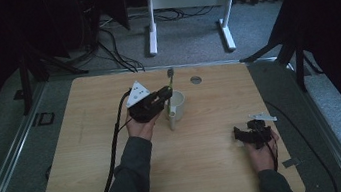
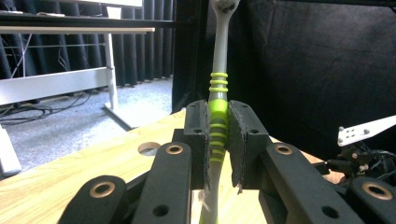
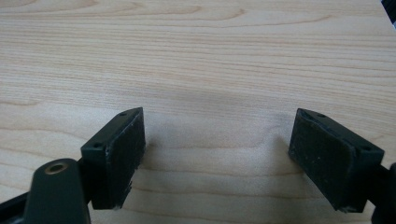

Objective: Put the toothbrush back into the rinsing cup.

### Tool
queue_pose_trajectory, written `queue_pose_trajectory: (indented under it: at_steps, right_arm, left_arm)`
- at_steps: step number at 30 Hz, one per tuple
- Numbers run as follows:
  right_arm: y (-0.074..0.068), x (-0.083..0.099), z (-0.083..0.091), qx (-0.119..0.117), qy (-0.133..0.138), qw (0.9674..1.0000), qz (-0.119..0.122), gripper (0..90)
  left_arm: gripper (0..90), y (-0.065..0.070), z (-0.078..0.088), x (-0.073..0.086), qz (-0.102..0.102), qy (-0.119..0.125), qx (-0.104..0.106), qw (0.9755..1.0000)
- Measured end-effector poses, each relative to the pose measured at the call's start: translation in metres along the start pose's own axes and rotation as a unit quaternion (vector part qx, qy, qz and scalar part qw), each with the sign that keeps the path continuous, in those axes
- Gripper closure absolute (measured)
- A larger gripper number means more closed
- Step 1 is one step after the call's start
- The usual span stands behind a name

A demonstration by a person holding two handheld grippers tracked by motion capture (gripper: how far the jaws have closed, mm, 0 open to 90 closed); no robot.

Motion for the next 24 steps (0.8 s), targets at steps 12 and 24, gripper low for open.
queue_pose_trajectory:
  at_steps: [12, 24]
  right_arm:
    - [0.0, 0.0, 0.0, 0.0, 0.0, 1.0, 0.0, 18.1]
    - [0.0, 0.0, 0.0, 0.0, 0.0, 1.0, 0.0, 18.1]
  left_arm:
    - [78.7, 0.003, -0.005, 0.002, -0.002, 0.0, 0.006, 1.0]
    - [78.8, 0.003, -0.011, 0.007, -0.002, -0.003, 0.005, 1.0]
Point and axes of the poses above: each handheld gripper's, and its own axes: z roughly backward along the jaws, x roughly out of its underside, y roughly to its right, the point moved 10 cm from there along -z, roughly forward along the jaws, and after that the axes turned 13 degrees about -z, right-handed, at the moved point
